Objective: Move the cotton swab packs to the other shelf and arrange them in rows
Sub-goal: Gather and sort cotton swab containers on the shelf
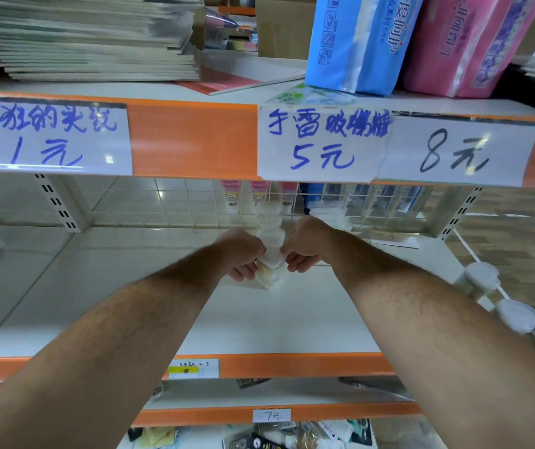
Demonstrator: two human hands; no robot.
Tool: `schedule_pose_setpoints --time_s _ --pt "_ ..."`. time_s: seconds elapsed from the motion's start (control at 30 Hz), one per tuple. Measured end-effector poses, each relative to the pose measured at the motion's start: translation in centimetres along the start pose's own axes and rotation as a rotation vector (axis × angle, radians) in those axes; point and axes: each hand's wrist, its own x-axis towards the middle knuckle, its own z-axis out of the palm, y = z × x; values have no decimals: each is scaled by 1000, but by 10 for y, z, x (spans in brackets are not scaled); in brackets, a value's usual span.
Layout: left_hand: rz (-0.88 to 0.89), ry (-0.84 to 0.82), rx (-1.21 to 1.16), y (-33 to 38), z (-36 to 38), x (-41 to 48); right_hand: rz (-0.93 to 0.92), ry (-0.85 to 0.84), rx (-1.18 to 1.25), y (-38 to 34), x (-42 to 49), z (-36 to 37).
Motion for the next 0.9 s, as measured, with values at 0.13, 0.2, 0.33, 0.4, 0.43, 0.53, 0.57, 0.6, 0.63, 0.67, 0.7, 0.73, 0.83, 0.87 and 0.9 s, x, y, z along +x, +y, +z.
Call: schedule_pose_setpoints --time_s 0.13,0.2,0.33,0.4,0.43,0.53,0.57,0.6,0.63,0.67,0.7,0.73,0.83,0.87,0.9 --pt "109 185 198 1 -2 -5 -71 156 -189 -1 0 -2" --pt "282 356 373 0 -8 -9 -196 395 -452 0 -6 -7" --pt "469 365 737 5 -25 -13 -398 533 -653 -3 -19 -10" --pt "487 321 871 9 -34 -19 -461 450 -666 -4 -23 -9" --pt "495 310 922 10 -37 -24 -474 414 -714 -4 -24 -8" --pt "482 269 987 9 -45 -41 -450 355 -804 -5 -26 -8" --pt "471 267 992 8 -46 -47 -449 344 -844 -9 -30 -9" --pt "460 269 990 7 -48 -51 -442 333 -860 -13 -33 -9" --pt "452 272 979 5 -48 -55 -436 320 -874 -16 -36 -9" --pt "442 276 956 2 -50 -58 -438 302 -893 -20 -41 -8" --pt "427 280 931 -1 -51 -61 -442 286 -908 -22 -44 -7" --pt "412 286 909 -5 -53 -63 -445 276 -895 -24 -45 -4" --pt "361 305 868 -21 -61 -74 -463 267 -870 -33 -50 5" --pt "348 312 864 -26 -64 -78 -477 264 -869 -38 -54 10" --pt "335 322 863 -33 -67 -83 -488 251 -871 -43 -59 15"
